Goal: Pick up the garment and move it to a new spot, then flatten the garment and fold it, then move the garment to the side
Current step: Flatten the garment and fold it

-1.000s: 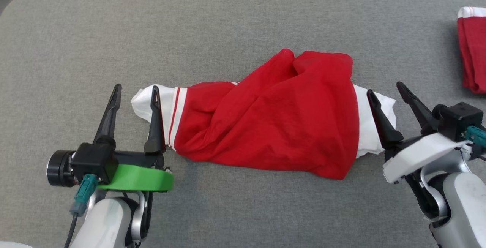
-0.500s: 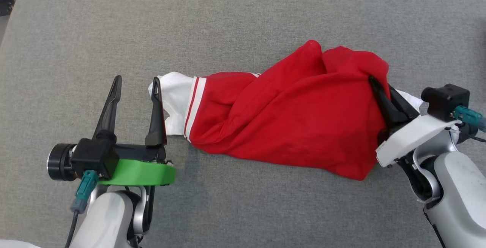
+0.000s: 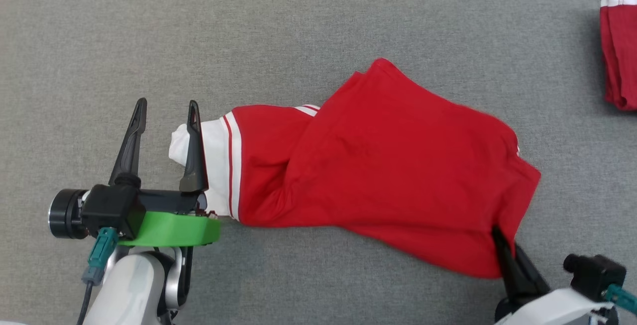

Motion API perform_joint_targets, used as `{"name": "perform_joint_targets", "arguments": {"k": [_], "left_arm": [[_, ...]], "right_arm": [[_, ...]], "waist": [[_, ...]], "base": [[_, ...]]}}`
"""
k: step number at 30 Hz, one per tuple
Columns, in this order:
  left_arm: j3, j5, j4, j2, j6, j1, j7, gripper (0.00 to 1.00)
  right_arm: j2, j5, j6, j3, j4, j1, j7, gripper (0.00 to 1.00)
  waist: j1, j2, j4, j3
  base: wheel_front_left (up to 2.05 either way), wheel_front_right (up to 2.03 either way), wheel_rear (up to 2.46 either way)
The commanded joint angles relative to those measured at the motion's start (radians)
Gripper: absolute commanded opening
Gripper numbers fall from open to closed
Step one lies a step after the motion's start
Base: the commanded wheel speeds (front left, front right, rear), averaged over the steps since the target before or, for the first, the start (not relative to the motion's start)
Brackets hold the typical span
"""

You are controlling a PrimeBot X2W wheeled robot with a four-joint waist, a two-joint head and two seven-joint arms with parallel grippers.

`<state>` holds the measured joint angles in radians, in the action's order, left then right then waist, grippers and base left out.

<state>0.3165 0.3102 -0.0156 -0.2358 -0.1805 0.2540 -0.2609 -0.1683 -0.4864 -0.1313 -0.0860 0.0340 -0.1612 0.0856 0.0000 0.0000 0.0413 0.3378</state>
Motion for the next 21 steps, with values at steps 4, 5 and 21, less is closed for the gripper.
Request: {"name": "perform_joint_targets", "arguments": {"k": [4,5,21], "left_arm": [[-0.006,0.004,0.002,-0.011,-0.005,-0.007,-0.004,1.00],[-0.008,0.004,0.003,-0.012,-0.006,-0.007,-0.004,1.00],[-0.025,0.026,0.008,-0.015,-0.034,-0.059,-0.003,1.00]], "right_arm": [[0.028,-0.036,0.001,-0.040,-0.080,-0.056,0.008,0.00],[0.020,-0.027,0.001,-0.054,-0.092,-0.052,0.013,0.49],[-0.099,0.093,0.001,0.097,0.216,0.041,0.017,1.00]], "waist": [[0.0000,0.0000,-0.020,0.009],[0.0000,0.0000,-0.023,0.010],[0.0000,0.0000,-0.041,-0.027]], "base": [[0.00,0.00,0.00],[0.00,0.00,0.00],[0.00,0.00,0.00]]}}
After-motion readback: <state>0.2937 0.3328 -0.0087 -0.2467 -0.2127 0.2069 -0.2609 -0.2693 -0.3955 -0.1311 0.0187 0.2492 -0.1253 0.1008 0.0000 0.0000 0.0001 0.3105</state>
